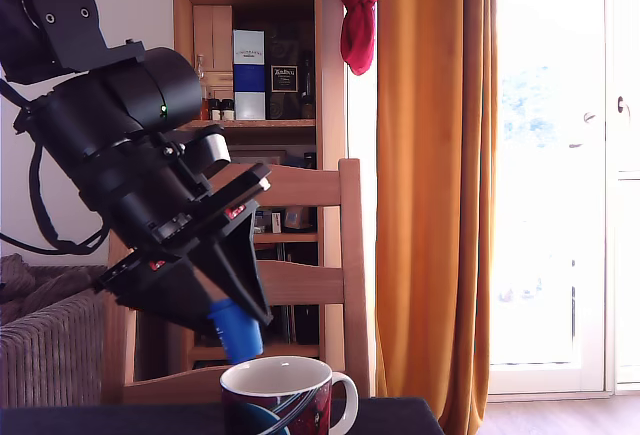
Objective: Pick the blue coffee capsule and place it inside the red coffee cup
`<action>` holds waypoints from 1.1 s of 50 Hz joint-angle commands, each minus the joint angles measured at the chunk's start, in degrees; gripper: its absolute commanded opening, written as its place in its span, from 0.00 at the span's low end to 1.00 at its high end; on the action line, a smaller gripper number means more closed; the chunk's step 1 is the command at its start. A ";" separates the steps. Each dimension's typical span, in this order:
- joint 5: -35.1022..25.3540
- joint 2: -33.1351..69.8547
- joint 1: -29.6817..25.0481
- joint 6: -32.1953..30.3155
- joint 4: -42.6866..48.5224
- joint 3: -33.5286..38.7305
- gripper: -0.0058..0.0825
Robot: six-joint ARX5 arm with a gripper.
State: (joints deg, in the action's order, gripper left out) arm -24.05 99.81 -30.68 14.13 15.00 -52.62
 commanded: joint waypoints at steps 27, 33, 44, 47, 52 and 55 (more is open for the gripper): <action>0.52 -0.07 -3.13 0.81 -5.53 -0.04 0.70; 0.52 -0.15 -3.23 1.31 -5.05 -0.31 0.51; 2.36 -2.32 -1.22 -2.49 -4.33 -0.44 0.05; 5.03 -4.11 -0.83 -3.41 -4.28 -0.44 0.05; 10.08 -8.24 0.07 -6.03 -3.04 -0.44 0.05; 13.86 -11.06 0.79 -7.82 -1.18 -0.44 0.05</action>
State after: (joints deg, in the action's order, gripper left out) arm -12.40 92.18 -30.46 7.90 13.02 -52.62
